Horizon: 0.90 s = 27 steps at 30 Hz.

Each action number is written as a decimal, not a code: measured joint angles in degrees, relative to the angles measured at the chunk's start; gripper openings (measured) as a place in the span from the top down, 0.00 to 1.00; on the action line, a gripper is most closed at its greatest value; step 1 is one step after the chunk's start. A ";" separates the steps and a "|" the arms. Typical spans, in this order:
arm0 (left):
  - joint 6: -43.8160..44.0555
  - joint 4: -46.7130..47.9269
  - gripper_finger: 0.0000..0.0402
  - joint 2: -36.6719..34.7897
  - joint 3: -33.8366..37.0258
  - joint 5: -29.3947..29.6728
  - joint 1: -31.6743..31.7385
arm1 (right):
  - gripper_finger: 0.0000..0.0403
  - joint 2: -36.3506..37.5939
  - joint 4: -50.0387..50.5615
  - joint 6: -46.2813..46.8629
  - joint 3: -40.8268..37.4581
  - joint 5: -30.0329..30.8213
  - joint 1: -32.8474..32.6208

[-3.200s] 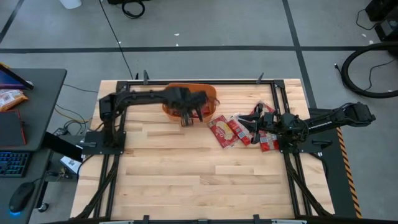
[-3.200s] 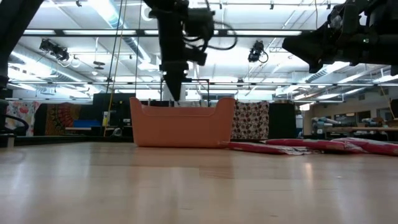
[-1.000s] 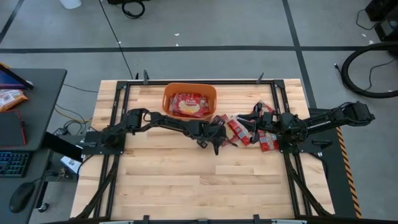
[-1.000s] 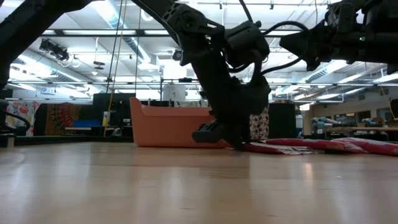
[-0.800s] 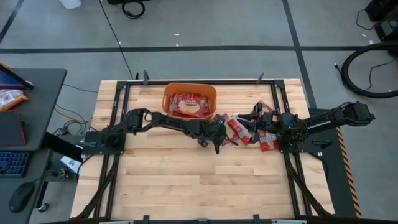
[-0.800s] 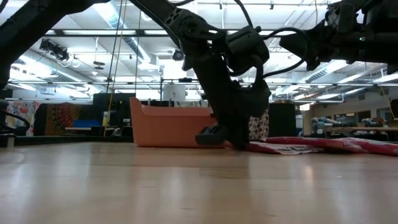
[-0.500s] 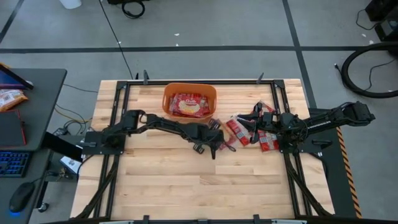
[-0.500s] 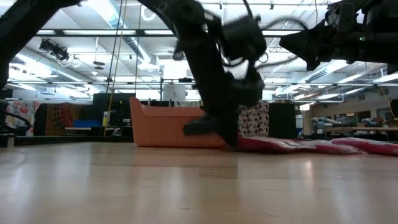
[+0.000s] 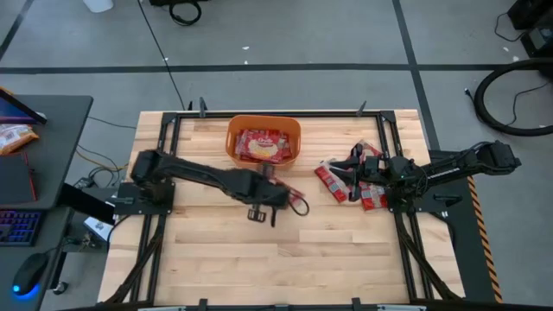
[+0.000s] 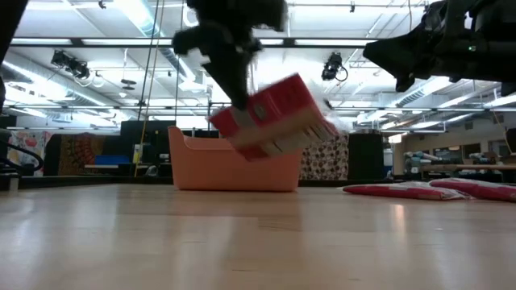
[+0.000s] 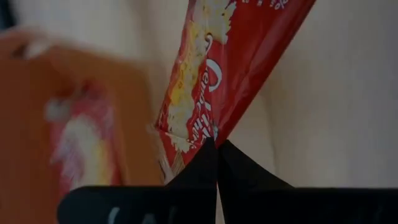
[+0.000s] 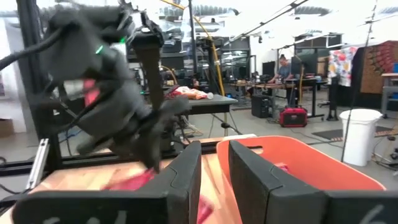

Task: Sort popcorn bags into baskets
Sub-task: Put the red popcorn bag into the orange bin

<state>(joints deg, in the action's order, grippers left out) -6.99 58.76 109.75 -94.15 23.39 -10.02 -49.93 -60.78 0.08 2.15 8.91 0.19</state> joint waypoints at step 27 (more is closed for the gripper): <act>-18.98 -0.98 0.99 -0.92 -0.07 0.45 30.27 | 0.78 -0.04 0.12 0.22 0.00 -1.09 0.00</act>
<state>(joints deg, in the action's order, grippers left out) -25.96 57.78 108.83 -94.21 23.85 20.24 -49.98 -60.66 0.30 2.15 7.82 0.19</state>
